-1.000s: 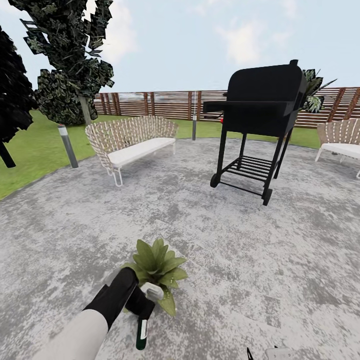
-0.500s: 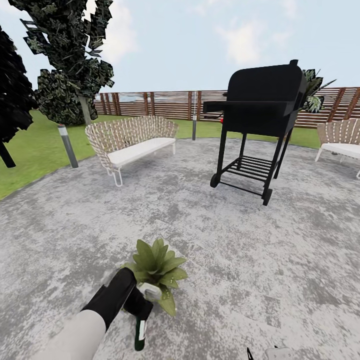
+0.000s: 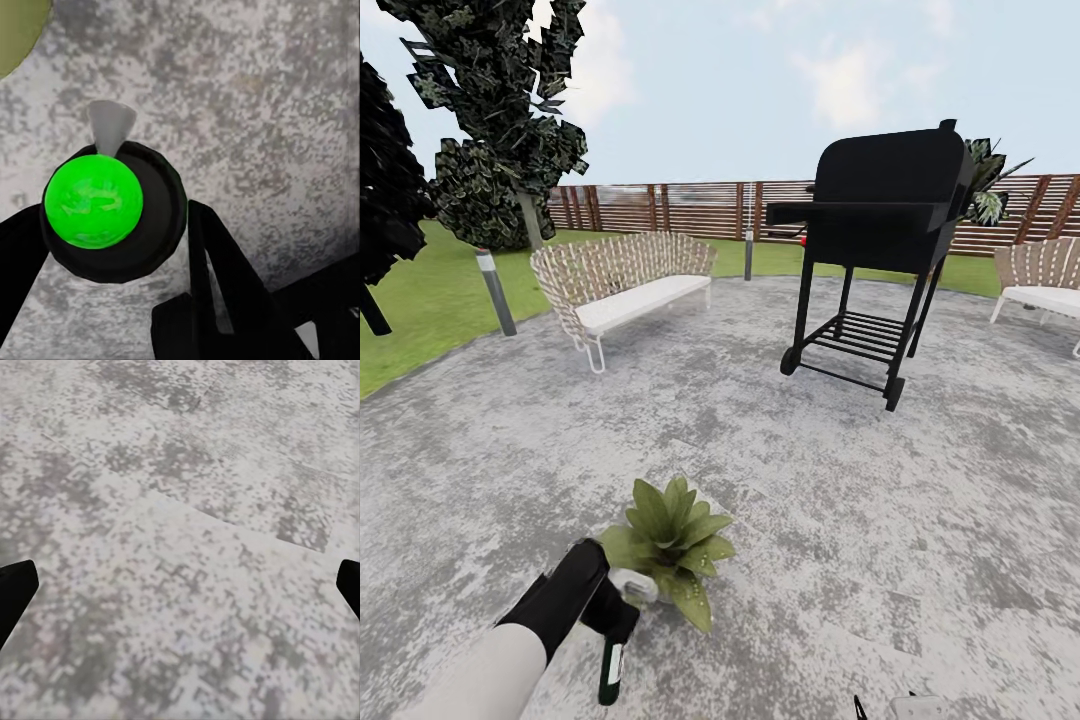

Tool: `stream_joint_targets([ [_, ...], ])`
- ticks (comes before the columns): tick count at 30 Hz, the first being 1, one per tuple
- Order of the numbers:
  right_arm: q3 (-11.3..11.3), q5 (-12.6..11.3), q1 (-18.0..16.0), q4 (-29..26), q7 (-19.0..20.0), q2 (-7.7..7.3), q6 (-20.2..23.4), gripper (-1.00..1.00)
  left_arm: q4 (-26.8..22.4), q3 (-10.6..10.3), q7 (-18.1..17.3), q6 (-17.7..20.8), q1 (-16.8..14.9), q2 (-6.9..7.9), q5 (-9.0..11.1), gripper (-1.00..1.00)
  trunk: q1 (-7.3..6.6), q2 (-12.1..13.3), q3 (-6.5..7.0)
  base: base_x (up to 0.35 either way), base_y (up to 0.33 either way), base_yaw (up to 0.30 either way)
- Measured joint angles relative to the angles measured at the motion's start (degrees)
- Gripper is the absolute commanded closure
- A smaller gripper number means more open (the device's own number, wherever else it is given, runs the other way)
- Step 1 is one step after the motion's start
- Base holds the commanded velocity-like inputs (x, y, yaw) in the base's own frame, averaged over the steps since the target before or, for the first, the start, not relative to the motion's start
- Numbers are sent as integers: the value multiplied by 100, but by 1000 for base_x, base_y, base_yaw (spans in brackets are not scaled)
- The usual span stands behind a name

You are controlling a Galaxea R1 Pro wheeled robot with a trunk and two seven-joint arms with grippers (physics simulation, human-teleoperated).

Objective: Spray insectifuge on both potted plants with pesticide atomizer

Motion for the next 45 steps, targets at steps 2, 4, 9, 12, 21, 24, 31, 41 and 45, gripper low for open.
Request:
stream_joint_targets([
  [2,0,0,0,0,0,0,0,-100,0,-5,6,-5,6,-196,-3,100,0,0,0,0,0,0],
  [4,0,0,0,0,0,0,0,-100,0,-13,20,-12,6,-423,-19,100,0,0,0,0,0,0],
  [9,0,0,0,0,2,0,0,-100,5,-27,20,-41,4,-527,-93,100,0,0,0,0,0,0],
  [12,1,0,0,0,4,0,0,-100,42,-9,15,-64,24,-340,-162,100,0,0,0,0,0,0],
  [21,0,0,0,0,0,0,0,-100,98,8,-6,-26,42,125,-2,100,0,0,0,0,0,0],
  [24,0,0,0,0,2,0,0,-100,104,-17,21,-33,77,-220,1,100,0,0,0,0,0,0],
  [31,0,0,0,0,0,0,0,-100,79,-314,21,-60,313,-570,-109,100,0,0,0,0,0,0],
  [41,1,0,0,0,2,0,0,-100,11,-303,-5,-43,553,38,-42,100,0,0,0,0,0,0],
  [45,0,0,0,0,3,0,0,-100,-154,-333,25,-27,555,-256,17,100,0,0,0,0,0,0],
])
